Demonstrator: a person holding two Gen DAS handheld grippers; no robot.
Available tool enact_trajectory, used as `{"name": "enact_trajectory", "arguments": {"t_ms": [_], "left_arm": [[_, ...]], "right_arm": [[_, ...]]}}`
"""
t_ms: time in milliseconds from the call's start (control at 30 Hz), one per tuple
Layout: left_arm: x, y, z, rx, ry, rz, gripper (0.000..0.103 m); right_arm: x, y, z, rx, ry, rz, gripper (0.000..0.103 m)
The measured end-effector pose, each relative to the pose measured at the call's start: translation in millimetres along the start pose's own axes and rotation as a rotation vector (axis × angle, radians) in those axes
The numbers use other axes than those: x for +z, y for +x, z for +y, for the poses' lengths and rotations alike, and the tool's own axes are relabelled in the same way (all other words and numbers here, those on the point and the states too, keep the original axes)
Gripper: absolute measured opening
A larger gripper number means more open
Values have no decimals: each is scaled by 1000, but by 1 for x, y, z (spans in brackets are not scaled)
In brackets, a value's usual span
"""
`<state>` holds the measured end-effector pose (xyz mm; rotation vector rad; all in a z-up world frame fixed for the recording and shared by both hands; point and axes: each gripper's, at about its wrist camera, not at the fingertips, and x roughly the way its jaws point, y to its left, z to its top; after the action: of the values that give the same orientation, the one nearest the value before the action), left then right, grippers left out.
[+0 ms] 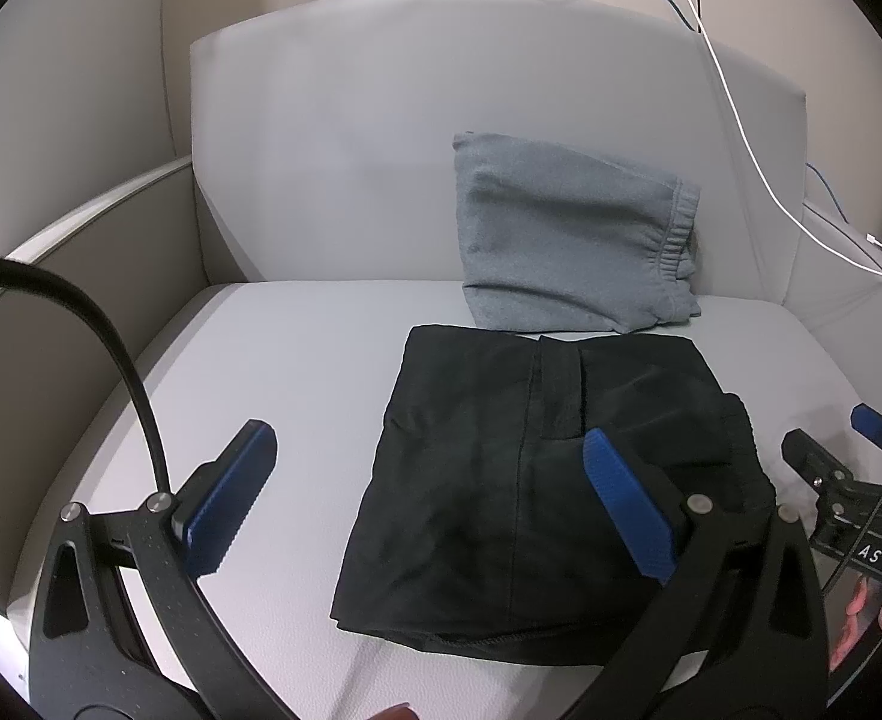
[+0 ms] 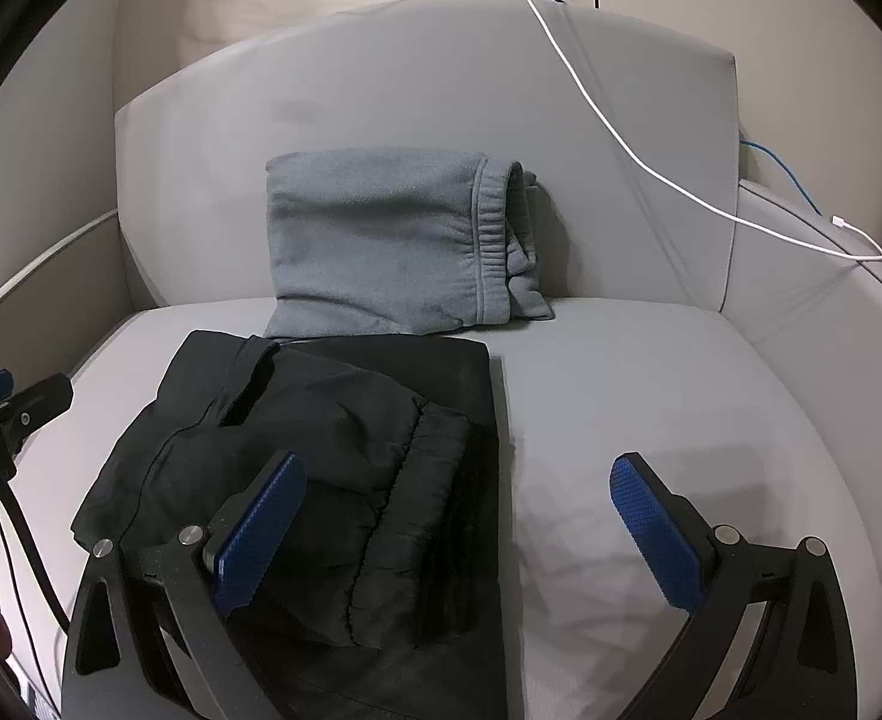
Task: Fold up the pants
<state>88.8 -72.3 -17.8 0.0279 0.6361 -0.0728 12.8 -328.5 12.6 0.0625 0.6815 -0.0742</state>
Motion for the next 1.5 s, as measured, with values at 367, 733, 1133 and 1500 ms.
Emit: {"name": "enact_trajectory", "arguments": {"t_ms": [367, 733, 1133, 1500], "left_arm": [[-1, 0, 0, 1, -1, 0, 102], [-1, -2, -2, 0, 0, 2, 102], [-1, -3, -3, -3, 6, 4, 102], [-2, -5, -3, -4, 4, 6, 102]], "right_arm": [[-1, 0, 0, -3, 2, 3, 103], [-2, 1, -1, 0, 7, 6, 103], [-4, 3, -2, 1, 10, 9, 103], [-6, 3, -1, -1, 10, 13, 103]]}}
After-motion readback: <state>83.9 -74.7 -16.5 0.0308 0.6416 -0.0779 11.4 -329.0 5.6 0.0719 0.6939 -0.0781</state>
